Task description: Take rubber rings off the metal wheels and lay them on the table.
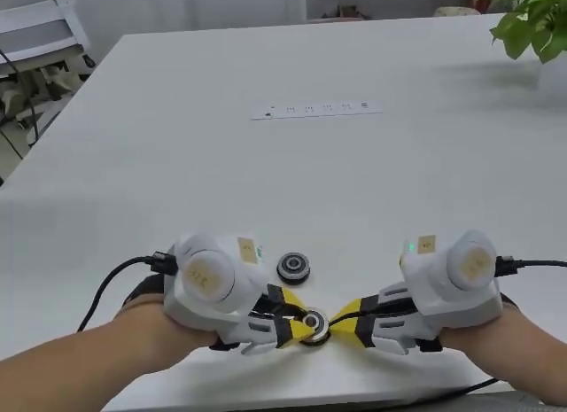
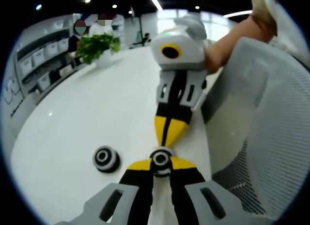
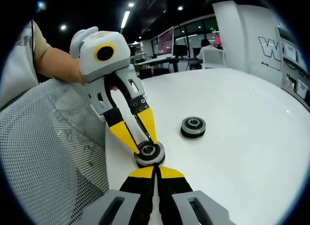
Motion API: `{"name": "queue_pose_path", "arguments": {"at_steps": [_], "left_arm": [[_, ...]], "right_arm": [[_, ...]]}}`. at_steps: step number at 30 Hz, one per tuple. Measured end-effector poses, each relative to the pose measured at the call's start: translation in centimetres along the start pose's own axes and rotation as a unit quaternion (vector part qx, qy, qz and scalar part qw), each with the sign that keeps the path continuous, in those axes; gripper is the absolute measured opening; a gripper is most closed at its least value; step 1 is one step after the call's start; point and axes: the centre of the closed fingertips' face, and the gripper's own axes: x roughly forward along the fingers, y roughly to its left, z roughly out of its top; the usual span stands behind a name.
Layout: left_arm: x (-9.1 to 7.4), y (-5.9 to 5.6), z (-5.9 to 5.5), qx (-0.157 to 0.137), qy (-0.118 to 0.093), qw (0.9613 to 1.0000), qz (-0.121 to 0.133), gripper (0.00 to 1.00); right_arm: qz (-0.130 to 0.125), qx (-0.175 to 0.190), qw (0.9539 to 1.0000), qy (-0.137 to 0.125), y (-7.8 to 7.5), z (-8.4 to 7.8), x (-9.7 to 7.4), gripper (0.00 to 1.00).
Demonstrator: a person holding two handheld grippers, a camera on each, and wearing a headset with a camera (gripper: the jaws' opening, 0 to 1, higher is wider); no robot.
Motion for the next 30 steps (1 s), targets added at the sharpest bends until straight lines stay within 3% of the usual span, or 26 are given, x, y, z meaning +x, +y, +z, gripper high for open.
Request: {"name": "queue_pose_path", "arguments": {"at_steps": [25, 30], "left_arm": [[0.05, 0.17, 0.01, -0.003, -0.002, 1.0, 0.005, 0.12], [0.08, 0.24, 0.05, -0.001, -0.004, 0.9999, 0.009, 0.12]], "right_arm": [[-0.001, 0.063, 0.9977, -0.026, -0.32, 0.39, -0.4, 0.0], [-0.001, 0.089, 0.9948, -0.048, -0.52, 0.98, -0.78, 0.0]]}}
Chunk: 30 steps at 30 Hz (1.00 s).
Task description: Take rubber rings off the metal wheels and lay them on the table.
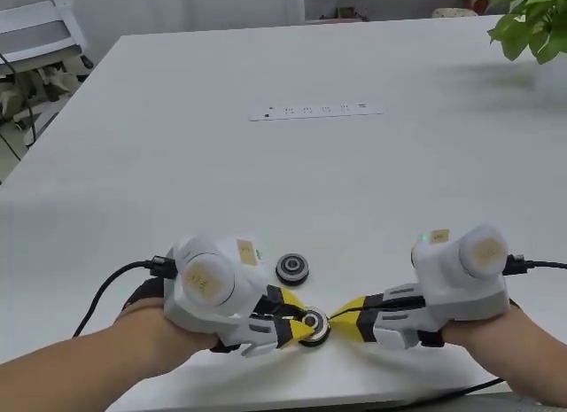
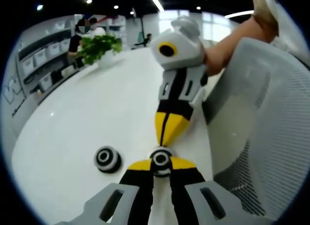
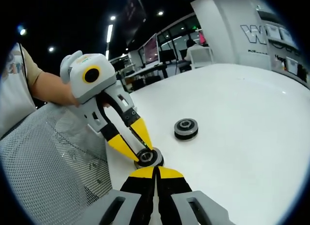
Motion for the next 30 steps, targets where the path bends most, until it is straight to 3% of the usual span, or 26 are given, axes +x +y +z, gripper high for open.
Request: {"name": "queue_pose_path", "arguments": {"at_steps": [30], "left_arm": [[0.08, 0.03, 0.1, -0.008, 0.0, 1.0, 0.005, 0.12]], "right_arm": [[0.013, 0.001, 0.9999, -0.007, 0.86, 0.68, 0.39, 0.0]]}}
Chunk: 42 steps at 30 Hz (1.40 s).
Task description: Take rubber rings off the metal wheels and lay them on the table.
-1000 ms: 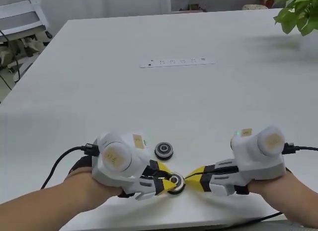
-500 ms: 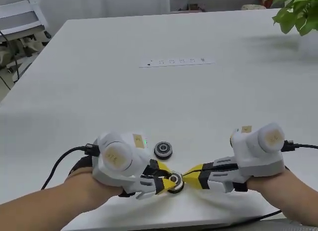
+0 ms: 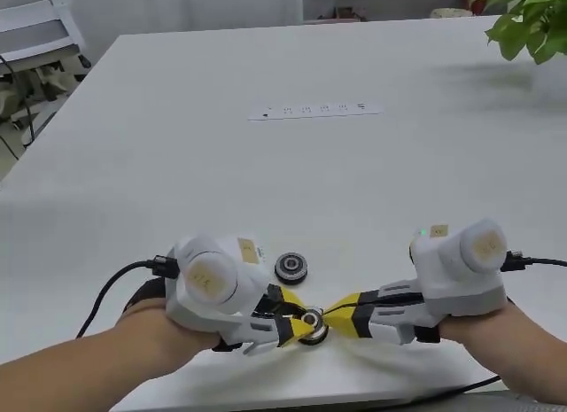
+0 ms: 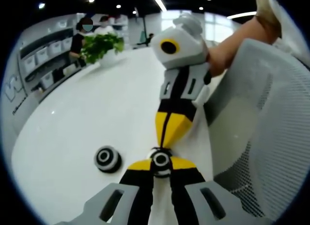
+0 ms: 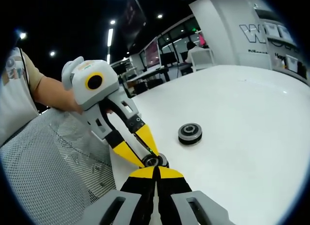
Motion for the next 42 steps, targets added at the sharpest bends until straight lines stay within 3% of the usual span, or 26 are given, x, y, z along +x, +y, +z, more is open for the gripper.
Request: {"name": "queue_pose_path", "arguments": {"at_steps": [16, 18, 19, 21, 31, 42], "left_arm": [[0.0, -0.1, 0.0, 0.0, 0.001, 1.0, -0.006, 0.12], [0.0, -0.1, 0.0, -0.001, 0.001, 1.0, -0.007, 0.12], [0.0, -0.1, 0.0, 0.0, 0.001, 1.0, -0.006, 0.12], [0.0, -0.1, 0.0, 0.001, 0.001, 1.0, -0.006, 0.12], [0.1, 0.0, 0.1, 0.001, -0.004, 1.0, -0.004, 0.13], [-0.3, -0.2, 0.0, 0.0, -0.003, 0.9999, -0.015, 0.15]], "right_arm": [[0.016, -0.008, 0.9998, 0.0, 0.8, 0.2, 0.4, 0.0], [0.026, -0.007, 0.9996, -0.007, 1.2, 0.5, 0.5, 0.0], [0.054, -0.004, 0.9984, -0.018, 2.4, 1.0, 0.6, 0.0], [0.039, -0.038, 0.9985, -0.004, 1.9, 0.8, 0.7, 0.0], [0.019, -0.024, 0.9995, -0.004, 0.7, 0.2, 0.3, 0.0], [0.018, -0.014, 0.9997, -0.01, 0.4, 0.4, 0.2, 0.0]]}}
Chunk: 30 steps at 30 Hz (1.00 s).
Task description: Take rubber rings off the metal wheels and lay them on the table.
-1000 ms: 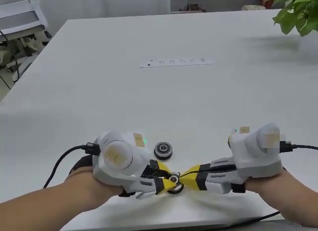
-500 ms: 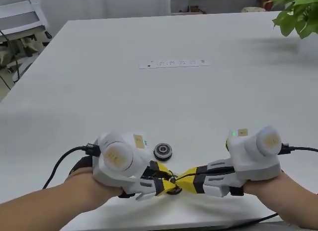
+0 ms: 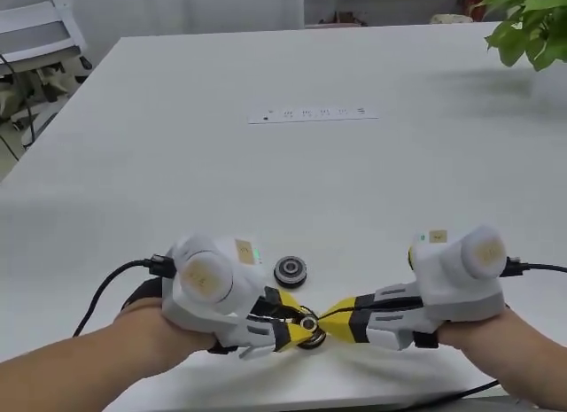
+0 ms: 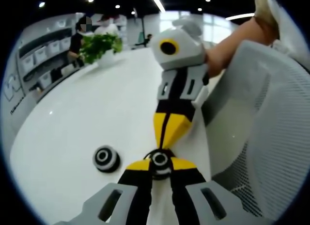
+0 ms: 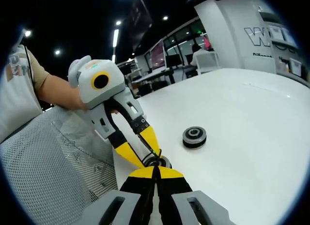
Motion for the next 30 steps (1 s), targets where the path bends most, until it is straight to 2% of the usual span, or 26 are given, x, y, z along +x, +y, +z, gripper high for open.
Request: {"name": "queue_pose_path", "arguments": {"at_steps": [9, 14, 19, 30], "left_arm": [[-0.8, -0.5, 0.3, 0.003, -0.003, 0.9999, -0.016, 0.18], [-1.9, -0.3, 1.3, -0.009, -0.023, 0.9996, -0.016, 0.21], [-2.8, -0.5, 1.3, 0.001, -0.022, 0.9996, -0.015, 0.25], [-5.8, 0.1, 2.0, -0.01, -0.051, 0.9987, -0.002, 0.4]], "right_arm": [[0.004, 0.004, 1.0, -0.005, 0.0, 0.5, -0.1, 0.0], [0.005, 0.005, 0.9999, -0.009, 0.0, 0.9, -0.3, 0.0], [0.007, 0.006, 0.9999, -0.014, 0.1, 1.3, -0.3, 0.0], [0.014, 0.003, 0.9997, -0.019, 0.3, 2.7, -0.4, 0.0]]}}
